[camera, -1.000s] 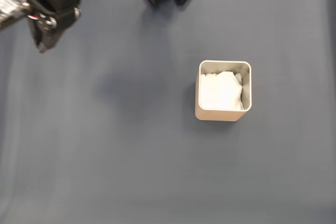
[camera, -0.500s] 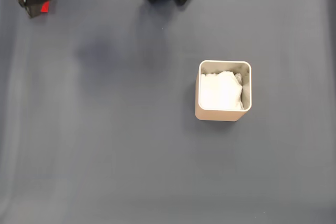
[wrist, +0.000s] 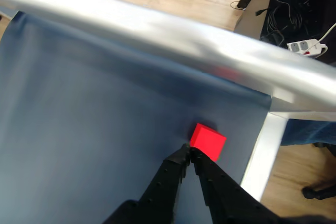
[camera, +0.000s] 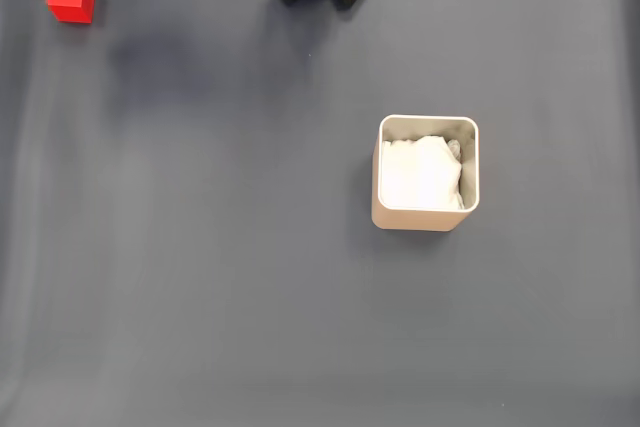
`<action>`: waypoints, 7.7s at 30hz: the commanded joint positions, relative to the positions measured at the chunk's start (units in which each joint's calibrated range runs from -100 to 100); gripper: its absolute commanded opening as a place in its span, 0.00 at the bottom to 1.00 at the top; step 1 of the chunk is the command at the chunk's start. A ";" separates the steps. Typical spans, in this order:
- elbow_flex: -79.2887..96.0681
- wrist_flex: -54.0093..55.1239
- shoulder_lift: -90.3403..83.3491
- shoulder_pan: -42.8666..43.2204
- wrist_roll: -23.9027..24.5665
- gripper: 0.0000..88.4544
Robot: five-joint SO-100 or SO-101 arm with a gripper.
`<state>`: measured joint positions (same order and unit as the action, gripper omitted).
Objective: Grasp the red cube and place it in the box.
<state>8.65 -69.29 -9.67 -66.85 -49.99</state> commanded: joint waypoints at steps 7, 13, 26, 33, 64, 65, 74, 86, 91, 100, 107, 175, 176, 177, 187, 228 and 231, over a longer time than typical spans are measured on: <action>-4.28 1.05 2.88 -3.82 1.71 0.00; -0.17 0.97 2.28 -5.53 1.95 0.01; 9.03 1.05 -1.45 -7.94 2.25 0.10; 12.31 1.46 -4.04 -8.72 2.98 0.34; 18.06 15.17 -2.23 -8.44 6.89 0.57; 17.87 15.33 -1.97 -8.30 6.98 0.57; 16.51 16.97 -0.49 -7.37 7.37 0.57; 16.33 18.78 1.58 -7.30 7.42 0.58; 16.33 19.44 2.36 -7.52 7.81 0.58; 16.23 20.67 3.23 -7.94 8.30 0.58; 16.23 21.49 4.35 -8.44 8.35 0.58; 15.23 17.47 5.65 -5.39 7.72 0.00; 14.87 16.56 5.22 -5.17 7.52 0.00; 14.41 15.33 4.87 -4.82 7.33 0.00; 10.67 5.32 -3.35 2.78 6.01 0.00; 16.51 3.19 -26.63 46.94 -0.54 0.00; 17.69 3.27 -28.01 49.92 -0.59 0.00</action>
<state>26.68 -66.77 -34.82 -19.28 -50.28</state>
